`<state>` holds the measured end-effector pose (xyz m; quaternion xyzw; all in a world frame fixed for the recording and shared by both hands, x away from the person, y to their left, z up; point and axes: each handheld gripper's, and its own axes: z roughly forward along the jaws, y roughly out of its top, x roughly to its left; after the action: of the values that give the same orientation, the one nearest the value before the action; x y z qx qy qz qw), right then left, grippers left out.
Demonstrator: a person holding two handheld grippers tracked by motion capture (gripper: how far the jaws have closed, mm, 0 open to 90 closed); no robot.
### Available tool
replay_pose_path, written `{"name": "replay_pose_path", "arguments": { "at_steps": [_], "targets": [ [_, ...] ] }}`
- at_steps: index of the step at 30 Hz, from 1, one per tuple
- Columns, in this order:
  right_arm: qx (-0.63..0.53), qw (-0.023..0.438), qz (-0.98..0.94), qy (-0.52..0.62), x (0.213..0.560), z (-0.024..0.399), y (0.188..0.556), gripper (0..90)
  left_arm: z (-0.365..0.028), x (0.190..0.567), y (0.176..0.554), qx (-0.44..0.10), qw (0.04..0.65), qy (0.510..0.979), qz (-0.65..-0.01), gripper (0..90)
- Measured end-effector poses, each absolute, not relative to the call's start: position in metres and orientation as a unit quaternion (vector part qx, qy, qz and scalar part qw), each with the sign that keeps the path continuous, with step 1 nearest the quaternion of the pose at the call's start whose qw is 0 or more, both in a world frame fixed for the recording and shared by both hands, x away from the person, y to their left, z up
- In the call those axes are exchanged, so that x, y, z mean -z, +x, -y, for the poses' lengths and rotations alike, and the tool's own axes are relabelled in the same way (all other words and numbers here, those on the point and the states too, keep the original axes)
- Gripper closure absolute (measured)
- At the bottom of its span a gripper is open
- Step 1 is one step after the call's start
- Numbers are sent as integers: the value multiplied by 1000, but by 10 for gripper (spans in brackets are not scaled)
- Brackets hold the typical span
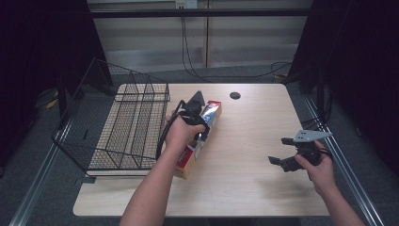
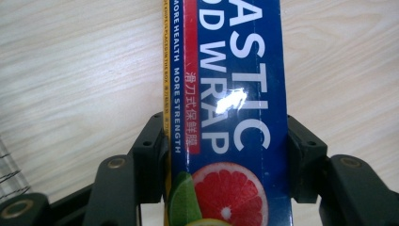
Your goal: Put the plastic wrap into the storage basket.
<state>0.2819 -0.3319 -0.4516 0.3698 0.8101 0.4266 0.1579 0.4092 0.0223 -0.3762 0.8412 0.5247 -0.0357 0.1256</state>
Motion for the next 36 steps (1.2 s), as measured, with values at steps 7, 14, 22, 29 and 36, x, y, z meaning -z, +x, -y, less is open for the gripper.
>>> {"name": "replay_pose_path", "arguments": {
  "at_steps": [7,14,22,29,36],
  "targets": [
    [-426,156,-812,368,453,331,282,35,-32,360,411,42,119,836,-534,441],
    [-427,158,-809,372,452,331,282,35,-43,347,412,43,124,831,-541,441],
    [-428,161,-809,370,452,331,283,34,-52,331,412,38,125,825,-550,441],
    [-429,162,-807,372,452,331,282,33,-59,321,413,37,123,823,-553,441],
    [-430,165,-806,371,451,331,282,34,-65,312,412,37,125,822,-554,441]
  ]
}}
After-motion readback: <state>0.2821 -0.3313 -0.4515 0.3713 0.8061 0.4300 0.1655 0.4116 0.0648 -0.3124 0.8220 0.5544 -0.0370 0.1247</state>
